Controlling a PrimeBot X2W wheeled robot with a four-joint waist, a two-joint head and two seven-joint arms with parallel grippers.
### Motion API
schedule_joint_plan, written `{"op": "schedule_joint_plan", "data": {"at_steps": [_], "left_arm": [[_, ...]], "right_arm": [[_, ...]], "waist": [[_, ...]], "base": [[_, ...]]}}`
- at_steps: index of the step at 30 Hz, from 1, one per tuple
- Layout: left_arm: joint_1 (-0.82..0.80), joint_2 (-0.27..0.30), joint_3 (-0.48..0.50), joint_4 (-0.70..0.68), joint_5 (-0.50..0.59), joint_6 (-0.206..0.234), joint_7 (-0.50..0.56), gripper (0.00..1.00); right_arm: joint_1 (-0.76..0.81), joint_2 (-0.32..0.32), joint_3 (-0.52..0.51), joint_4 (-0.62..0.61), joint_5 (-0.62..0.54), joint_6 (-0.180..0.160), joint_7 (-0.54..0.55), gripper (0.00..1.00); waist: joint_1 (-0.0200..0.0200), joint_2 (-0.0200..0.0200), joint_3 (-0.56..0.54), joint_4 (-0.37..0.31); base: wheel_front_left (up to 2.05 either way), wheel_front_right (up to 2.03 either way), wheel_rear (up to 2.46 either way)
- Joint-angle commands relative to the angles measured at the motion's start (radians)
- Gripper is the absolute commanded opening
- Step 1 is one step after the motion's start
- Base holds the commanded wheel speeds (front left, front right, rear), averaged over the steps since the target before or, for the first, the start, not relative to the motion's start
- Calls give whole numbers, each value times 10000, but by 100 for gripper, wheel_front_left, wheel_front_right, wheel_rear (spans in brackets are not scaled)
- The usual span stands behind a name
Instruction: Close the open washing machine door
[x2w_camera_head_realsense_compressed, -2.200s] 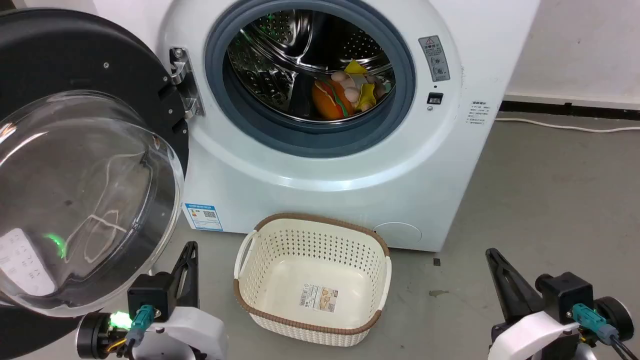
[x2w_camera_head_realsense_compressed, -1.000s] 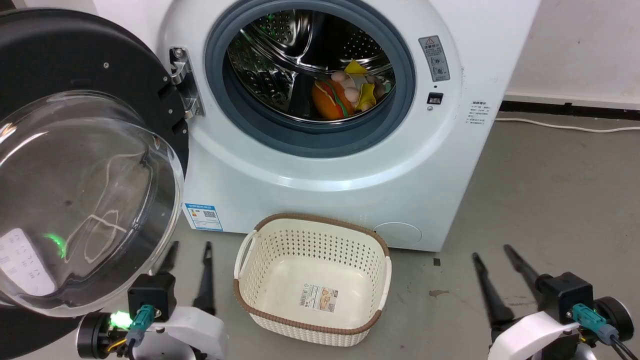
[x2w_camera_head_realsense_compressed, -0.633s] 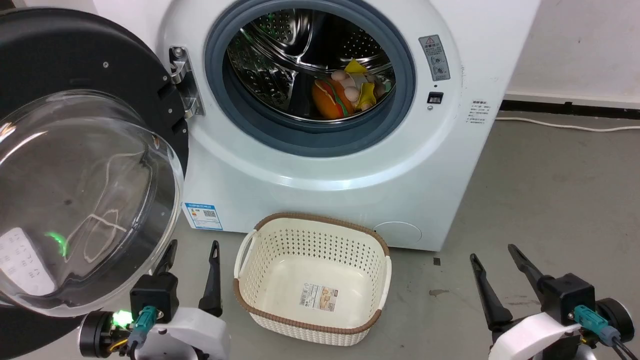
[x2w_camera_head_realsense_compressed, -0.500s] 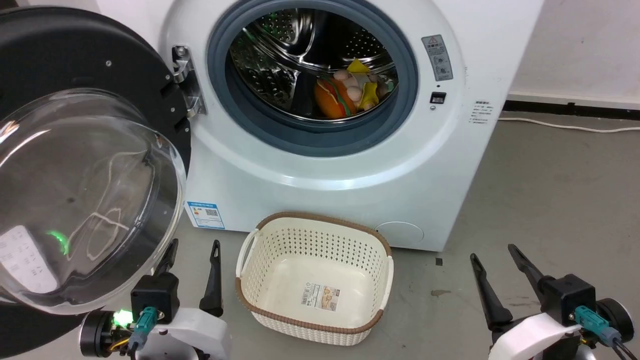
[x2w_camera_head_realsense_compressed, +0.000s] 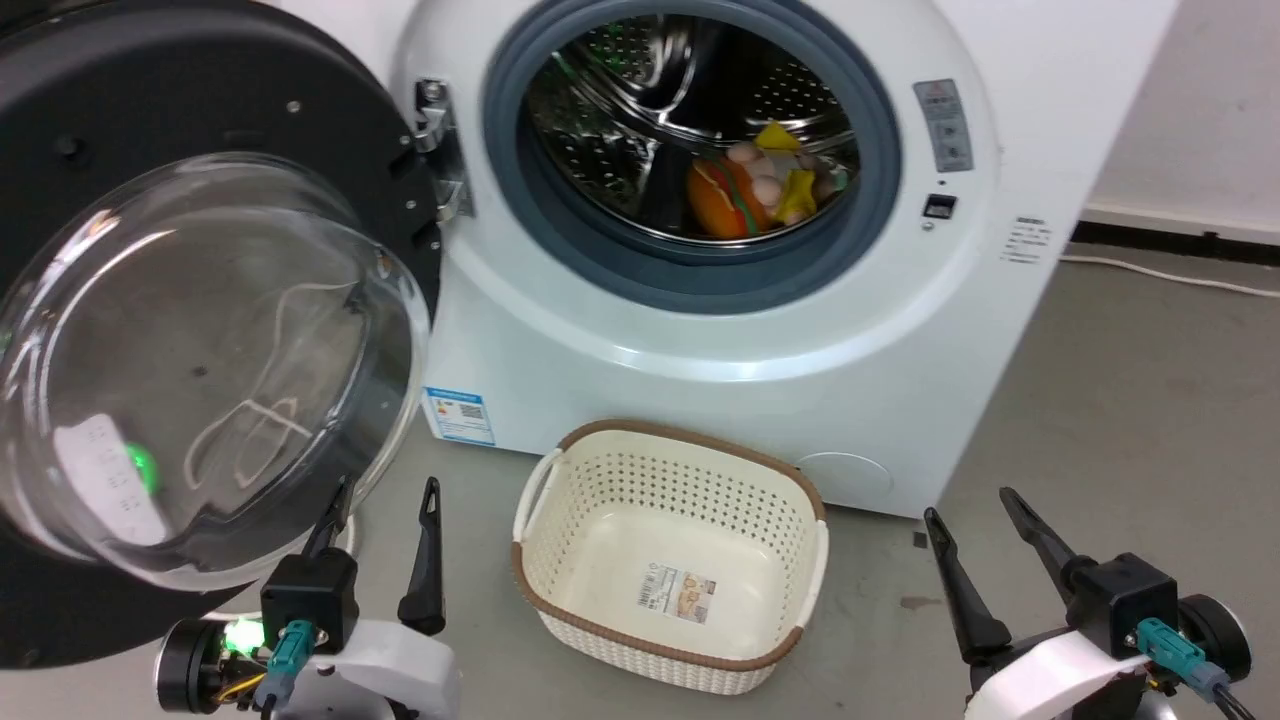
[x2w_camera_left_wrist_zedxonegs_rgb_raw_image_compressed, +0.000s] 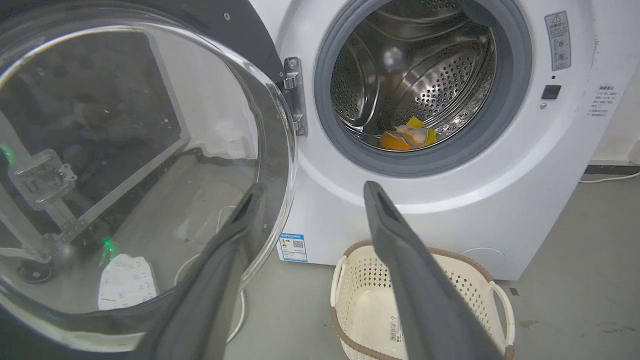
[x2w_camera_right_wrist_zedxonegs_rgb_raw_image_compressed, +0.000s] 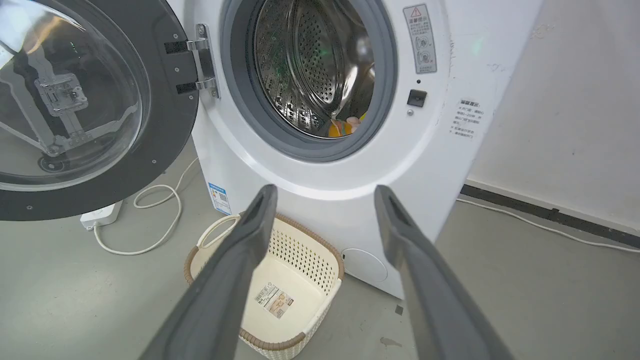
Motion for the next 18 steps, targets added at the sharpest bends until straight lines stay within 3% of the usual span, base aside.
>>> {"op": "schedule_joint_plan", "data": {"at_steps": [1,18], "left_arm": [[173,69,-48,-49,19,47,-104,100],[476,221,-119,-319,-28,325,-459,100]], "right_arm": [[13,6,53,49,13,2,-102,100],[-206,9,747,412,83,3,-455,100]], "waist": [[0,0,-17,163],[0,0,-19,1195]], "base": [[0,0,0],[0,0,0]]}}
